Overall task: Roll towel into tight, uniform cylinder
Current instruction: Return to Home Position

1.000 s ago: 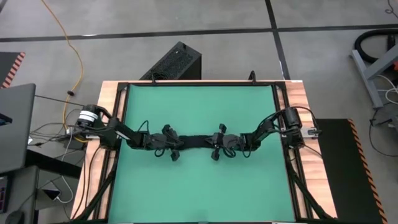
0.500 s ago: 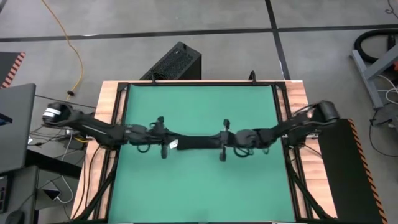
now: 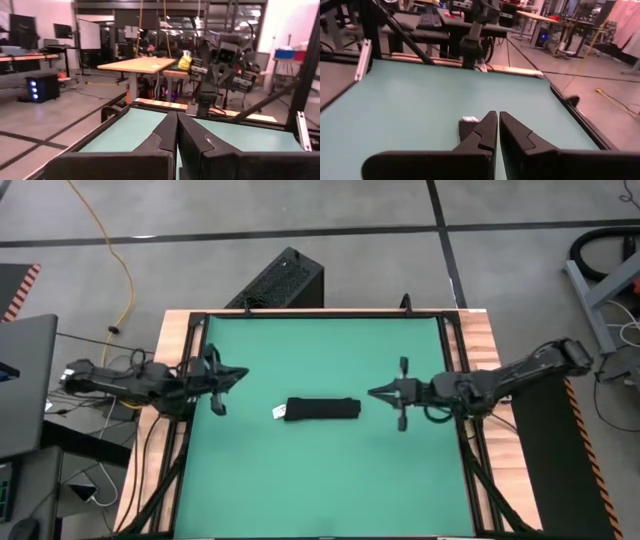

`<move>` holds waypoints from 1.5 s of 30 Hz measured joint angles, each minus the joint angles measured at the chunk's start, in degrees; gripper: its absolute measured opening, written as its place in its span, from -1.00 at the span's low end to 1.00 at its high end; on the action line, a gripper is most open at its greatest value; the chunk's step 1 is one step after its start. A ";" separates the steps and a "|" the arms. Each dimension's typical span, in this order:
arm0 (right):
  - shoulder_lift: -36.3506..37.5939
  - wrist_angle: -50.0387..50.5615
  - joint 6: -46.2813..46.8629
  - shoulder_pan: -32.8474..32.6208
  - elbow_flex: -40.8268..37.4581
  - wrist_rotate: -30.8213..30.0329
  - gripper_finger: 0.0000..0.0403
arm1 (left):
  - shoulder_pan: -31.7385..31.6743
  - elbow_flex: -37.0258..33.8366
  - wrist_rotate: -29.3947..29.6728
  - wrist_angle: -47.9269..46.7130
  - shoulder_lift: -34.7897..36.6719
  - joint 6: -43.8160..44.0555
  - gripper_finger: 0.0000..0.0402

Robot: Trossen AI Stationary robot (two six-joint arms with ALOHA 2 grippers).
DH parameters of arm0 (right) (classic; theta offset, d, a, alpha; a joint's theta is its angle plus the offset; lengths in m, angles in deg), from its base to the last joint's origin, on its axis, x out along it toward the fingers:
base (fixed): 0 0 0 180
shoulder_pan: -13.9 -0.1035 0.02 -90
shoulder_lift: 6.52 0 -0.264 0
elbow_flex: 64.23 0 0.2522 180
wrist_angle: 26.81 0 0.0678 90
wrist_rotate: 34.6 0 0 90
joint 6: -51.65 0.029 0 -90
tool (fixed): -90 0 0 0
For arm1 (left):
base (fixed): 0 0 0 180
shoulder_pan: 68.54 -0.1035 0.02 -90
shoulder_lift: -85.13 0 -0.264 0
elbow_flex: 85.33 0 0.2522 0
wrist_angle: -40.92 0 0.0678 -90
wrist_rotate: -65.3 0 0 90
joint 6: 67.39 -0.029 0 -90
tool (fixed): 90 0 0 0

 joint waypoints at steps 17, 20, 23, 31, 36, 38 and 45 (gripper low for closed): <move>25.46 -17.17 5.40 -0.04 -28.63 -12.55 -0.80 | 0.02 -14.80 1.91 -4.33 21.22 2.26 -1.00; 30.45 -18.51 1.42 -0.13 -28.58 -13.54 -0.80 | 0.00 -11.54 2.19 -4.73 21.15 0.71 -1.00; 35.98 -16.62 -1.10 -0.70 -27.67 -14.19 -0.80 | 0.00 -8.00 2.36 -9.52 21.13 0.37 -1.00; 49.74 9.81 -0.32 -4.46 -16.95 -13.78 -0.80 | 0.00 -2.90 0.47 -17.88 21.13 2.94 -1.00; 49.65 25.28 4.20 -7.40 -9.24 -14.48 -0.80 | 0.02 -3.29 -1.72 -20.00 21.15 3.99 -1.00; 49.60 28.54 7.20 -8.12 -9.45 -14.69 -0.80 | 0.00 -4.50 -2.71 -19.41 21.19 4.98 -1.00; 49.56 22.95 11.34 -10.18 -18.54 -14.99 -0.80 | 0.02 -11.53 -4.30 -14.55 21.15 7.80 -1.00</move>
